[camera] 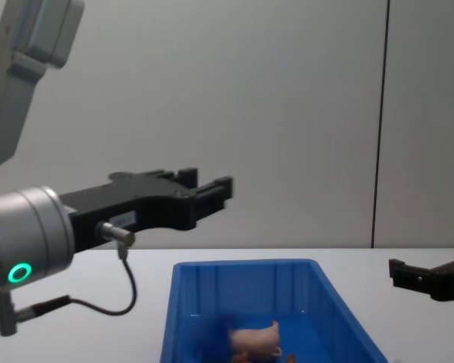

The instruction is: Pick up the two dolls from the table and place them into the box.

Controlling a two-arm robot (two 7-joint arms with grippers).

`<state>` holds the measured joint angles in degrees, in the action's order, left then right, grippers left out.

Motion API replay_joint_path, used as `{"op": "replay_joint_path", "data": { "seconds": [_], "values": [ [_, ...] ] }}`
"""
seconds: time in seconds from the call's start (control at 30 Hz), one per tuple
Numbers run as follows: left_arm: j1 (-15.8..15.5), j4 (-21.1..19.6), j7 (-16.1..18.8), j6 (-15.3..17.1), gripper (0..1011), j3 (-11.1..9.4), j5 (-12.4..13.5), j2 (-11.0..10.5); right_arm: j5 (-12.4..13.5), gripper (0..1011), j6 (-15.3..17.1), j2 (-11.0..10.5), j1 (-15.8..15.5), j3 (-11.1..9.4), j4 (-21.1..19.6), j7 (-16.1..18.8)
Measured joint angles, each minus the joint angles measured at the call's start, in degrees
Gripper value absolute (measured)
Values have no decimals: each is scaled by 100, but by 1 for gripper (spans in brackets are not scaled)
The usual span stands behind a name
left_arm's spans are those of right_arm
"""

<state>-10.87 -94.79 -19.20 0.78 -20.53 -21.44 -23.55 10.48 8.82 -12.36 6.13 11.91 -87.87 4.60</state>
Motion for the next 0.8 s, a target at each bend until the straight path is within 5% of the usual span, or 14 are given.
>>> {"op": "replay_joint_path", "data": {
  "seconds": [0.3, 0.6, 0.8],
  "values": [
    [-190, 190, -672, -315, 747, -69, -50, 150, 0, 1001, 0, 0, 0, 0, 0, 0],
    [-282, 289, -991, -477, 999, -105, -69, 227, 0, 1001, 0, 0, 0, 0, 0, 0],
    [-314, 320, -1099, -526, 1002, -117, -78, 254, 0, 1001, 0, 0, 0, 0, 0, 0]
  ]
}}
